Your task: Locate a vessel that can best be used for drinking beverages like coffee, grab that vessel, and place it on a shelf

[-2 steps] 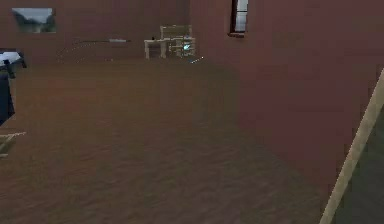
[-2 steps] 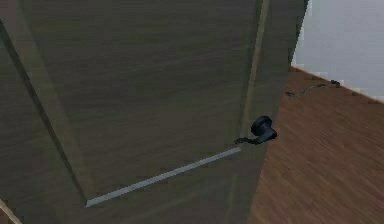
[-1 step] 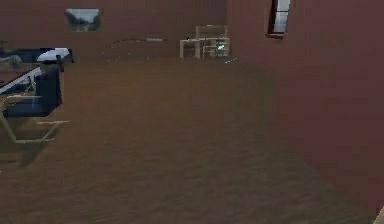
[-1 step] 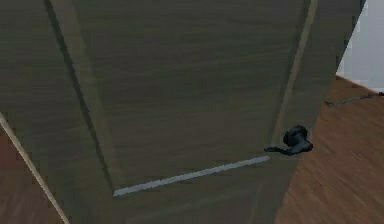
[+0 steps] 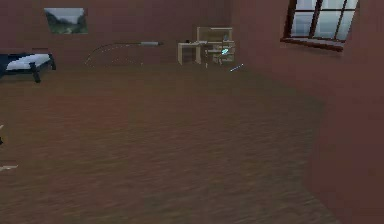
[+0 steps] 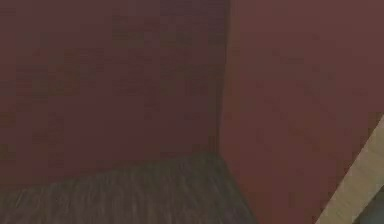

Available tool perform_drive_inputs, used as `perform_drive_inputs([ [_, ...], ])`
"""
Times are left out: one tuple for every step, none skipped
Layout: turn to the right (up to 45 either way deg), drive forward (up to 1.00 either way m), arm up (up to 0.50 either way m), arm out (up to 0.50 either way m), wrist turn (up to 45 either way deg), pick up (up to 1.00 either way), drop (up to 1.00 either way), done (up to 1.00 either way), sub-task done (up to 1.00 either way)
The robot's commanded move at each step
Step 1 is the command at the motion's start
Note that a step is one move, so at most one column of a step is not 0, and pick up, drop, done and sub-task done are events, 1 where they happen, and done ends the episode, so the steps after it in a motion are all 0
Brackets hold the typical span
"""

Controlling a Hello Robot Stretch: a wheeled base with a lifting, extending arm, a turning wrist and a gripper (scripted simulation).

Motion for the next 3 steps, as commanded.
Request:
perform_drive_inputs([
  [0.0, 1.00, 0.00, 0.00, 0.0, 0.00, 0.00, 0.00, 0.00],
  [0.0, 1.00, 0.00, 0.00, 0.0, 0.00, 0.00, 0.00, 0.00],
  [-3.0, 0.00, 0.00, 0.00, 0.0, 0.00, 0.00, 0.00, 0.00],
])
